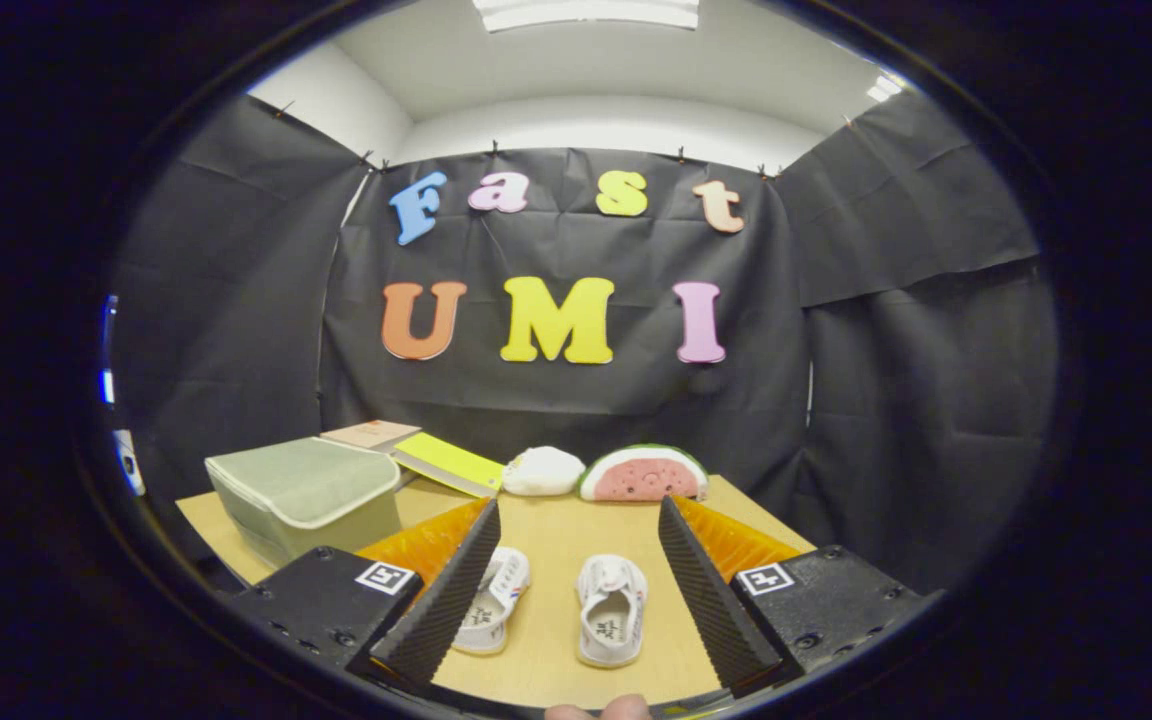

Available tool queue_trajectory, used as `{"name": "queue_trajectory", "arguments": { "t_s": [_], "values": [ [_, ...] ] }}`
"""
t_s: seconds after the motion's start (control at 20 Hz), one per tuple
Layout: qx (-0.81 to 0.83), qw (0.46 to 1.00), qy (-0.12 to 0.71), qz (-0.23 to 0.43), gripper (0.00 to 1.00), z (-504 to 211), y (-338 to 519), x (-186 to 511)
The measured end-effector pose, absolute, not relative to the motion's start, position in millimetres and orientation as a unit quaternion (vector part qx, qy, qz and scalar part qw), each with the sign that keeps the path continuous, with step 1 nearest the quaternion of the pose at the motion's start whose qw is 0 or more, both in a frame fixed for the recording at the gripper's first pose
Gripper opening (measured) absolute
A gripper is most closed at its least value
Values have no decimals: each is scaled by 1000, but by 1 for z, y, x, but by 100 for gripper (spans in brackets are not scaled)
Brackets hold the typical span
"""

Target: Open the storage box then place both shoes into the box .Put the left shoe in first, then the right shoe, with the right side of both shoes facing outward in a uniform manner.

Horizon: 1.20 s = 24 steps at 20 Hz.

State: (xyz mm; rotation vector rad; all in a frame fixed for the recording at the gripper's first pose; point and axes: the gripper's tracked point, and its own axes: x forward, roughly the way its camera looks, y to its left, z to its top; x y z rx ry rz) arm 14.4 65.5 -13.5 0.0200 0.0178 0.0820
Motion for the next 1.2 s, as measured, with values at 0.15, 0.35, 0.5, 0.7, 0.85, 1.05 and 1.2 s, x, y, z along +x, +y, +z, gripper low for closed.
{"name": "queue_trajectory", "arguments": {
  "t_s": [0.15,0.35,0.5,0.7,0.85,1.05,1.2],
  "values": [
    [21,995,17,93,100,-14,92,28],
    [61,979,39,193,100,-21,143,50],
    [90,958,68,263,100,-25,179,66],
    [130,914,125,365,100,-39,236,84],
    [175,863,196,431,100,-52,271,91],
    [242,805,263,474,100,-63,292,94],
    [306,747,314,499,100,-66,316,104]
  ]
}}
